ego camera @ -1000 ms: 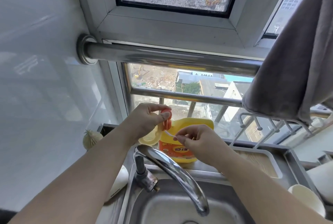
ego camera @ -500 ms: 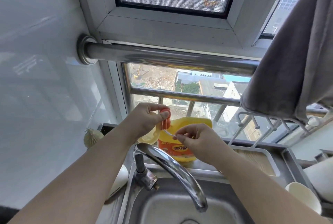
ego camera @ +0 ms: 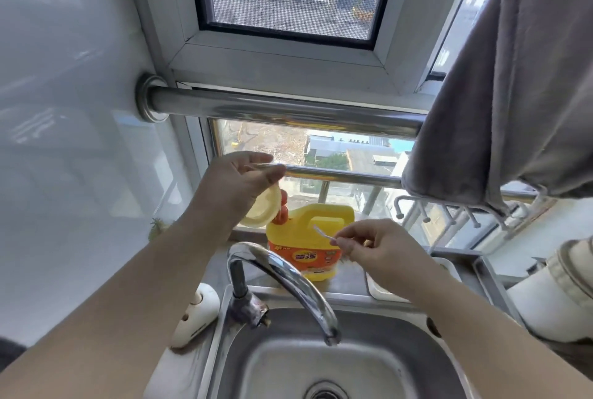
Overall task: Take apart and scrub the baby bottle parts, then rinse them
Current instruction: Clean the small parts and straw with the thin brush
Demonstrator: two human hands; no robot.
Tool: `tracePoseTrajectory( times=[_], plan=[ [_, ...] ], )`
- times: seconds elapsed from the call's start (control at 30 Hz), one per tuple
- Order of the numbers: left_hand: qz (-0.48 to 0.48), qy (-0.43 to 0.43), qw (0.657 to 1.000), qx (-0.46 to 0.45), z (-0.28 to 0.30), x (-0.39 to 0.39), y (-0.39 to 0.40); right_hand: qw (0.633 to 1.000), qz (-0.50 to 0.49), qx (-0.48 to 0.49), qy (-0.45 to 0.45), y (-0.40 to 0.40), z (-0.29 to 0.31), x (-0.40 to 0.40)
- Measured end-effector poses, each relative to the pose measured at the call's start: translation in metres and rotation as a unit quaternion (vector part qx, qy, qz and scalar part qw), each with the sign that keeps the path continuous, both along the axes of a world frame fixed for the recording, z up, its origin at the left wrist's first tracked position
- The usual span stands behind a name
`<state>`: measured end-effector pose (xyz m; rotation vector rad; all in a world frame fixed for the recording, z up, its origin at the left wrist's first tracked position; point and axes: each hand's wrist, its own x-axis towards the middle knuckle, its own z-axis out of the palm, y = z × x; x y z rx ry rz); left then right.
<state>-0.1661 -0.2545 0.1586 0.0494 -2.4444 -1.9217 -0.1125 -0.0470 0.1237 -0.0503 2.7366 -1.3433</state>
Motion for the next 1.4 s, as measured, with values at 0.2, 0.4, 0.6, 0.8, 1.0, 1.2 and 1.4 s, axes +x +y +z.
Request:
tracePoseTrajectory(
  times=[0.2,0.4,0.6,0.8,1.0,1.2,1.4],
  plan=[
    [-0.076,0.008,0.997,0.014,0.036,0.066,0.039,0.999,-0.034,0.003,0.018,0.043,0.026,0.054],
    [-0.075,-0.063,0.995,0.034,0.008,0.145,0.107,0.995,-0.097,-0.033,-0.016,0.092,0.04,0.135],
    [-0.058,-0.152,0.986,0.029,-0.063,0.196,0.157,0.987,-0.099,-0.028,-0.122,0.113,0.007,0.187],
    [-0.066,-0.213,0.968,0.117,-0.093,0.224,0.169,0.979,-0.089,-0.096,-0.159,0.109,-0.013,0.206],
    [-0.1,-0.222,0.96,0.137,-0.096,0.237,0.162,0.987,-0.064,-0.067,-0.132,0.104,-0.022,0.205],
    [-0.165,-0.219,0.953,0.128,-0.101,0.241,0.143,0.994,-0.035,-0.03,-0.102,0.098,-0.035,0.197],
    [-0.168,-0.278,0.913,0.246,-0.103,0.239,0.126,0.994,-0.015,-0.056,-0.091,0.099,-0.037,0.188]
  ],
)
